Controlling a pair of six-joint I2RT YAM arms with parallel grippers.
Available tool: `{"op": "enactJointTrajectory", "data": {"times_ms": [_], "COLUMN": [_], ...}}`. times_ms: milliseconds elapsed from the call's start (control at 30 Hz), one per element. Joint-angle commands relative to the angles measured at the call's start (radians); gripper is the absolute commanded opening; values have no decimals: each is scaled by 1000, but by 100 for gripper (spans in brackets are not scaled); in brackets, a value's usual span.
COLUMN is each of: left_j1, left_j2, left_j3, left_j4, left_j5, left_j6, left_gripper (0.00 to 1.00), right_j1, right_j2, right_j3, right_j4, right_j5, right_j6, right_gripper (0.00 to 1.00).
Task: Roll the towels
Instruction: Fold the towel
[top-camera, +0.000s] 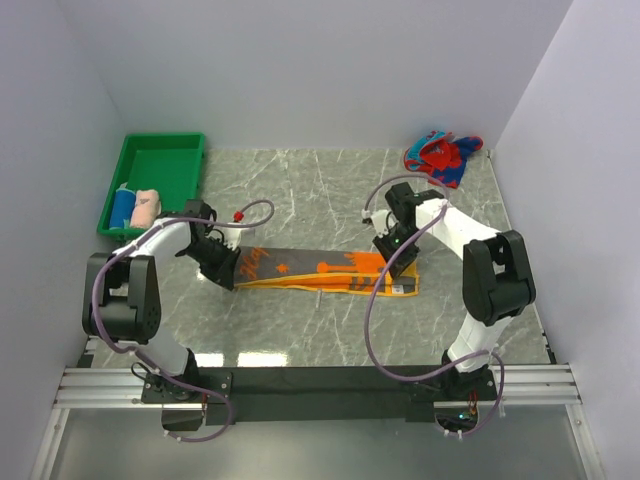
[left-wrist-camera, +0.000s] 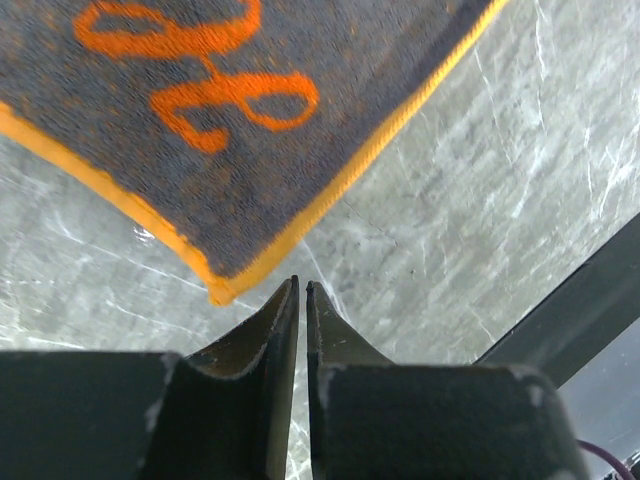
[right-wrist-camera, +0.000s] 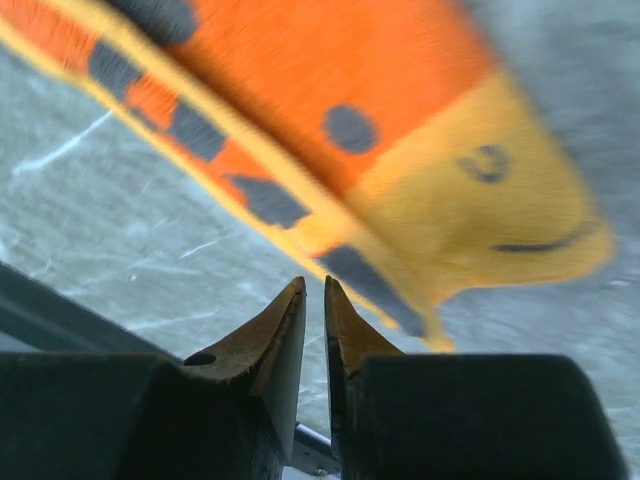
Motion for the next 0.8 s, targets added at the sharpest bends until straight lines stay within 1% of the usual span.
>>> {"op": "enactJointTrajectory", "data": {"times_ms": [0, 67, 167, 200, 233, 267, 333, 367, 567, 767], "left_j1": [-6, -6, -7, -7, -9, -13, -27, -44, -71, -113], "left_j2": [-44, -52, -78, -81, -81, -80, -69, -63, -11, 51], "left_j3": [-5, 1, 21, 30, 39, 61, 78, 87, 93, 106], "left_j4": [-21, -24, -24, -21, -15, -9, -1, 11, 69, 115], "left_j5": [0, 17, 55, 67, 79, 110, 119, 110, 64, 55], "left_j6": [36, 33, 21, 3, -6, -13, -36, -42, -48, -88], "left_gripper": [13, 14, 15, 17, 21, 28, 33, 36, 42, 40], "right_j1": [37, 51, 60, 59, 60, 59, 57, 59, 45, 22], "right_j2": [-30, -30, -54, -63, -80, -83, -91, -93, -88, -11], "right_j3": [-53, -83, -97, -94, -80, -70, -35, -25, 9, 93], "right_j4": [-39, -51, -48, -44, -31, -24, -8, -5, 45, 78], "right_j5": [-21, -42, -59, -62, -64, -67, -62, -56, 53, 67], "right_j6": [-28, -39, -37, -28, -14, -5, 16, 18, -2, 41], "right_gripper": [20, 19, 19, 22, 27, 30, 35, 36, 41, 39]}}
